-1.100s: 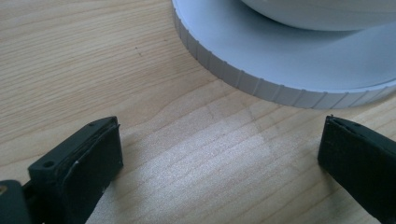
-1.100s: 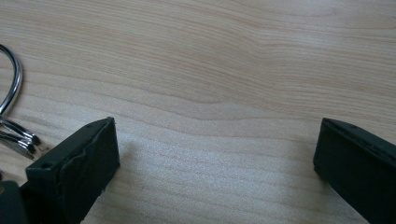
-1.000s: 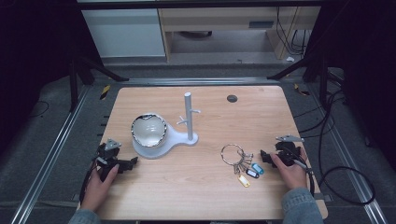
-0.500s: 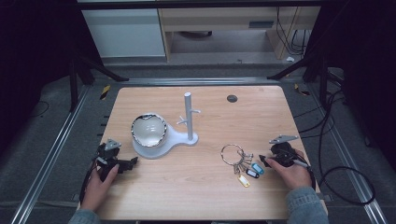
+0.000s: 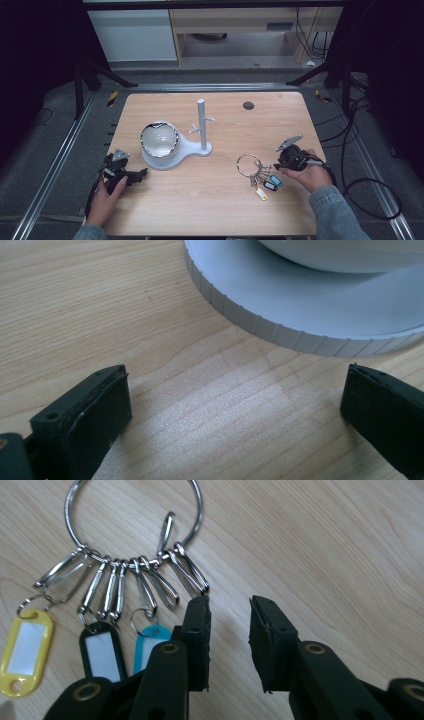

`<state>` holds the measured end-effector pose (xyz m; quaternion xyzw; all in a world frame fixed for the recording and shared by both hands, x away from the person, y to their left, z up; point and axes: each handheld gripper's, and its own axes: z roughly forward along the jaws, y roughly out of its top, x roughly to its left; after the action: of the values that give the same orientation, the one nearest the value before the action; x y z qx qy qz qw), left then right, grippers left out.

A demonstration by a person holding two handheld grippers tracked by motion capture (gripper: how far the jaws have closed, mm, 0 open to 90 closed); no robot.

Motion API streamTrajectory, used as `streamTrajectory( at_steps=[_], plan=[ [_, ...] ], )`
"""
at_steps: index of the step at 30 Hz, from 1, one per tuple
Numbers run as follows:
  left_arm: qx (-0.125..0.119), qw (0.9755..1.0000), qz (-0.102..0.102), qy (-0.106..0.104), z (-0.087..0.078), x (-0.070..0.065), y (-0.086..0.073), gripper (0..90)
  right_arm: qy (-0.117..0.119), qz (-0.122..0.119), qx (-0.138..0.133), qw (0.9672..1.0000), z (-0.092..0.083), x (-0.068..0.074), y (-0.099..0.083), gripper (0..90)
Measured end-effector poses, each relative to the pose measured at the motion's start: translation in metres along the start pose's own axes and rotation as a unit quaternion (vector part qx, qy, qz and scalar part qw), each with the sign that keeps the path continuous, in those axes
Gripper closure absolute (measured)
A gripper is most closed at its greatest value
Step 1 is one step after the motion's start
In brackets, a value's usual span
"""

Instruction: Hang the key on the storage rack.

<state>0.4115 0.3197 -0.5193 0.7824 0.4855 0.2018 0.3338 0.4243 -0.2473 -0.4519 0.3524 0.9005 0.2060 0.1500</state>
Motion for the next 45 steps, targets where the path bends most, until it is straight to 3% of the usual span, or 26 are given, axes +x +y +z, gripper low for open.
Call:
streamTrajectory(
  at_steps=[8,13,25,42,45],
  plan=[
    [0.0,1.0,0.0,0.0,0.0,0.0,0.0,0.0,0.024,-0.043,0.038,0.998,0.011,0.007,0.014,77.8],
    [0.0,1.0,0.0,0.0,0.0,0.0,0.0,0.0,0.03,-0.056,0.048,0.9968,0.014,0.009,0.017,83.1],
    [0.0,1.0,0.0,0.0,0.0,0.0,0.0,0.0,0.029,-0.081,0.068,0.994,0.015,0.008,0.023,78.5],
    [0.0,1.0,0.0,0.0,0.0,0.0,0.0,0.0,0.049,-0.132,0.123,0.9824,0.025,0.014,0.034,80.1],
    [0.0,1.0,0.0,0.0,0.0,0.0,0.0,0.0,0.06,-0.131,0.128,0.9813,0.025,0.015,0.038,80.7]
  ],
)
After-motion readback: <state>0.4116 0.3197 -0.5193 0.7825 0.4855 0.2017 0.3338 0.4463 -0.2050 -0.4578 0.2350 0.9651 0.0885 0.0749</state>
